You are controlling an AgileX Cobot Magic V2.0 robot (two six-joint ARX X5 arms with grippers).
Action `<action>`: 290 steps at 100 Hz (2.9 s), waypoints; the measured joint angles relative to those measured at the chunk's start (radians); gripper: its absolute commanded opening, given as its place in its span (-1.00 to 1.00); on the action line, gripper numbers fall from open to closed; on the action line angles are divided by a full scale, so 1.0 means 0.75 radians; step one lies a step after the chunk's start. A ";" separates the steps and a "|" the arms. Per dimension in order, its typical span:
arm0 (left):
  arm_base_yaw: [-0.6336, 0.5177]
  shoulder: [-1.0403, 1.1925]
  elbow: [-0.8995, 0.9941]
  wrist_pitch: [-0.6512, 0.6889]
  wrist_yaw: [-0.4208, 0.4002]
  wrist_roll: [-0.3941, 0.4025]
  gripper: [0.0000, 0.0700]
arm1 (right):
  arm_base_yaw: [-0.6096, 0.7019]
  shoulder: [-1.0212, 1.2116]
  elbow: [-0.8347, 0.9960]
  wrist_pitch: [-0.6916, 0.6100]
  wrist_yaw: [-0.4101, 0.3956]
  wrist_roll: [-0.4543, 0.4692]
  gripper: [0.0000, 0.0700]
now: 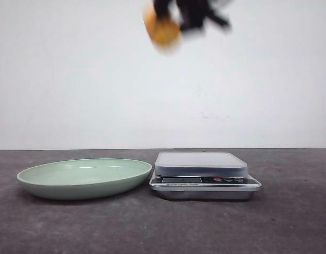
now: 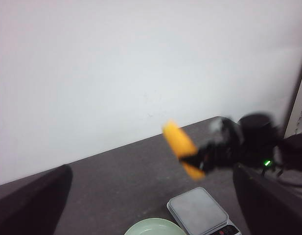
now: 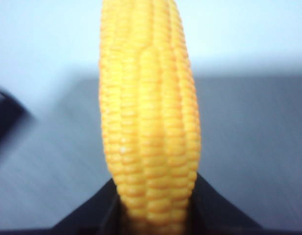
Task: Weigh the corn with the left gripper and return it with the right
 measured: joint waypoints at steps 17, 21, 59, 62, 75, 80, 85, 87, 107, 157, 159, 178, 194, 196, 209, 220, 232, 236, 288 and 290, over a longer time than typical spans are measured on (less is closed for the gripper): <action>0.000 -0.001 -0.032 0.000 0.000 0.007 0.77 | 0.067 -0.002 0.164 0.051 -0.003 -0.101 -1.00; 0.000 -0.001 -0.042 0.000 0.000 0.007 0.77 | 0.071 0.002 0.175 0.051 -0.002 -0.107 -1.00; 0.000 -0.001 -0.077 0.000 0.000 0.008 0.77 | 0.103 0.205 0.179 -0.268 -0.157 -0.096 -1.00; 0.000 -0.001 -0.077 0.000 0.000 0.007 0.77 | 0.103 0.245 0.179 -0.307 -0.190 -0.080 -1.00; -0.007 -0.001 -0.077 0.000 0.001 0.007 0.77 | 0.100 0.424 0.179 -0.397 -0.362 0.026 -1.00; -0.012 -0.001 -0.077 0.000 0.001 0.007 0.77 | 0.100 0.482 0.179 -0.401 -0.404 0.072 -1.00; -0.014 -0.001 -0.077 0.000 0.001 0.007 0.77 | 0.100 0.526 0.179 -0.401 -0.426 0.119 -1.00; -0.014 -0.001 -0.077 0.000 0.001 0.007 0.77 | 0.100 0.542 0.179 -0.401 -0.431 0.139 -1.00; -0.014 -0.001 -0.077 0.000 0.001 0.007 0.77 | 0.099 0.634 0.179 -0.399 -0.450 0.301 -0.63; -0.014 -0.001 -0.077 0.000 0.004 0.007 0.77 | 0.093 0.647 0.191 -0.351 -0.598 0.391 0.44; -0.014 -0.001 -0.077 0.000 0.005 0.007 0.77 | 0.093 0.647 0.197 -0.352 -0.598 0.391 0.43; -0.014 -0.001 -0.077 0.000 0.004 0.007 0.77 | 0.066 0.593 0.306 -0.378 -0.598 0.372 0.05; -0.014 -0.001 -0.077 0.000 0.004 0.007 0.77 | 0.028 0.395 0.432 -0.447 -0.552 0.226 -0.75; -0.014 -0.001 -0.077 0.000 0.004 0.007 0.77 | 0.025 0.362 0.447 -0.457 -0.544 0.202 -0.87; -0.014 -0.001 -0.077 0.000 0.000 0.007 0.55 | 0.005 0.119 0.479 -0.526 -0.451 0.013 -1.00; -0.014 -0.001 -0.077 0.000 0.000 0.006 0.30 | 0.022 -0.077 0.481 -0.675 -0.298 -0.192 -1.00; -0.014 -0.001 -0.077 0.000 0.000 -0.026 0.12 | 0.039 -0.254 0.481 -0.861 -0.110 -0.352 -1.00; -0.014 -0.001 -0.077 0.000 -0.001 -0.043 -0.05 | 0.039 -0.303 0.480 -0.894 -0.074 -0.384 -1.00; -0.014 -0.188 -0.319 0.000 -0.075 -0.270 -1.00 | 0.039 -1.154 -0.250 -0.671 0.076 -0.708 -1.00; -0.014 -0.205 -0.348 0.001 -0.082 -0.270 -1.00 | 0.039 -1.195 -0.297 -0.658 0.085 -0.707 -1.00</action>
